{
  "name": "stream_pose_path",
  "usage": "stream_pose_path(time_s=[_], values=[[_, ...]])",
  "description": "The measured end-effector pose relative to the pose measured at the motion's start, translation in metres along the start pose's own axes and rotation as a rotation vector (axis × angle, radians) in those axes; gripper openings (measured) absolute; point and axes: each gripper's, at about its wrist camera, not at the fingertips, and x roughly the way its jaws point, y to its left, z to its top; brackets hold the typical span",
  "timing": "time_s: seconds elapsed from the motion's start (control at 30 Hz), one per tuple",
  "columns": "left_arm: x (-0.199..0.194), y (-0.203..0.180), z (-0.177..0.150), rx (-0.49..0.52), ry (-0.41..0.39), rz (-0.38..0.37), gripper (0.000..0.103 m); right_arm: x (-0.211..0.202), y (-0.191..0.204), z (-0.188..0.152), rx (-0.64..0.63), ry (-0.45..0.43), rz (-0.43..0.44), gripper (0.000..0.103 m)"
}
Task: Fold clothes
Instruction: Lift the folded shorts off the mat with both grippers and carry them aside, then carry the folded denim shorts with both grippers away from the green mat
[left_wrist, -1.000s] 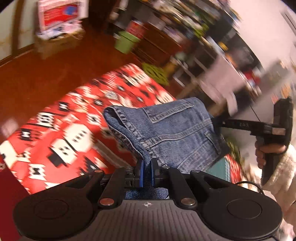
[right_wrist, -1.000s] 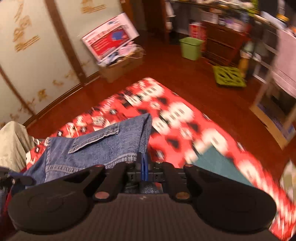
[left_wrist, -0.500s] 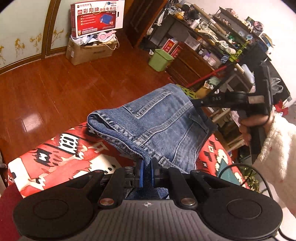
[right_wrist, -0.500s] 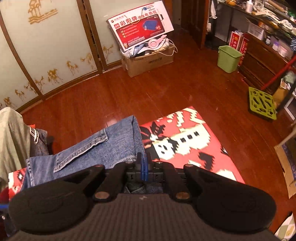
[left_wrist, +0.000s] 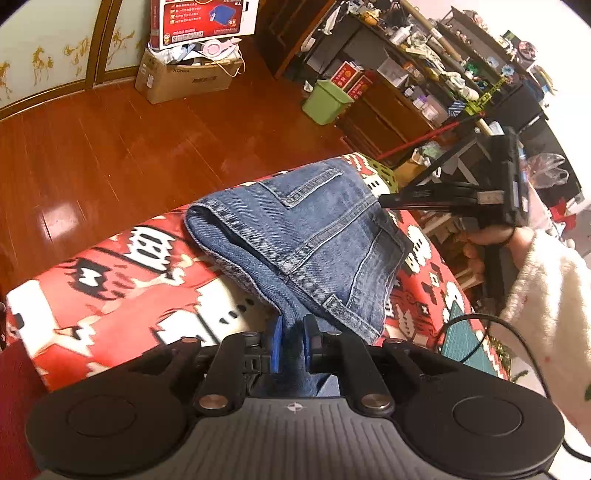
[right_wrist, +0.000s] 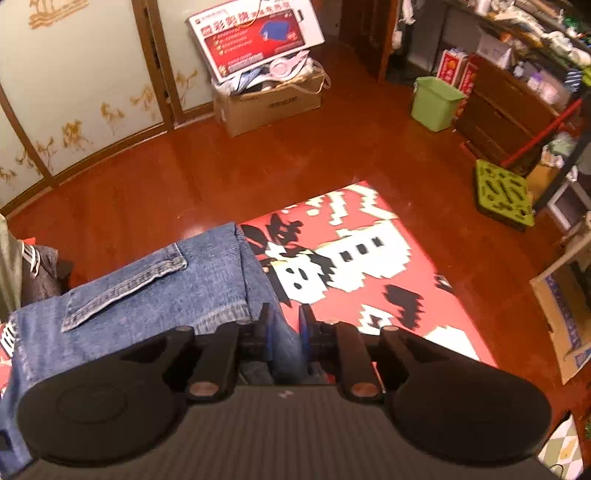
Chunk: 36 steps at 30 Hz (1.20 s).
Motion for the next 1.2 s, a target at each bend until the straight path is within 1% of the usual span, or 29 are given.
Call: stream_pose_path(time_s=[0.07,0.17,0.23,0.3,0.4,0.47,0.5,0.53,0.57,0.63,0.67,0.73,0.77,0.83,0.93,0.97,1.03,1.1,1.13,1.17,1.2], values=[[-0.008,0.003,-0.002,0.012,0.006,-0.004,0.01,-0.019,0.001,-0.009,0.004,-0.024,-0.009,0.023],[-0.021,0.006,-0.008,0.057,-0.002,0.005,0.01,-0.055,0.009,-0.037,0.039,-0.052,0.014,0.024],[-0.028,0.006,-0.014,0.109,-0.006,0.014,0.013,-0.079,0.02,-0.062,0.05,-0.07,0.032,0.025],[-0.033,0.008,-0.02,0.176,-0.007,0.023,0.014,-0.095,0.04,-0.09,0.045,-0.08,0.046,0.025],[-0.033,0.011,-0.027,0.28,0.017,0.041,0.015,-0.118,0.07,-0.131,0.039,-0.094,0.064,0.026],[-0.029,0.012,-0.033,0.347,0.037,0.056,0.023,-0.125,0.088,-0.151,0.032,-0.107,0.056,0.027],[-0.026,0.012,-0.037,0.387,0.04,0.056,0.026,-0.128,0.097,-0.161,0.028,-0.113,0.053,0.029],[-0.024,0.012,-0.041,0.429,0.042,0.053,0.032,-0.132,0.107,-0.172,0.024,-0.119,0.049,0.03],[-0.021,0.011,-0.044,0.472,0.04,0.049,0.034,-0.135,0.115,-0.181,0.023,-0.125,0.046,0.03],[-0.014,0.008,-0.052,0.565,0.033,0.047,0.036,-0.133,0.125,-0.192,0.046,-0.128,0.052,0.031],[-0.01,0.006,-0.057,0.618,0.028,0.053,0.039,-0.133,0.13,-0.197,0.057,-0.13,0.055,0.031],[-0.001,0.003,-0.062,0.669,0.022,0.096,0.041,-0.132,0.14,-0.208,0.08,-0.133,0.061,0.031],[0.003,0.002,-0.064,0.678,0.023,0.099,0.041,-0.131,0.146,-0.214,0.092,-0.134,0.064,0.031],[0.007,0.002,-0.065,0.68,0.009,0.066,0.041,-0.13,0.155,-0.224,0.113,-0.138,0.07,0.031],[0.012,0.0,-0.067,0.699,-0.024,0.021,0.041,-0.131,0.162,-0.229,0.116,-0.14,0.063,0.032],[0.014,0.0,-0.066,0.688,-0.027,0.003,0.041,-0.131,0.163,-0.23,0.122,-0.141,0.064,0.032],[0.014,0.006,-0.058,0.604,-0.02,-0.058,0.041,-0.132,0.164,-0.232,0.134,-0.143,0.066,0.032],[0.012,0.015,-0.049,0.486,-0.008,-0.154,0.038,-0.133,0.167,-0.233,0.143,-0.152,0.077,0.032],[0.011,0.018,-0.044,0.44,-0.002,-0.184,0.033,-0.133,0.168,-0.233,0.146,-0.158,0.085,0.032],[0.01,0.021,-0.04,0.401,0.004,-0.205,0.017,-0.131,0.17,-0.233,0.147,-0.161,0.09,0.032],[0.01,0.023,-0.036,0.372,0.014,-0.215,0.01,-0.13,0.172,-0.232,0.147,-0.164,0.095,0.033]])
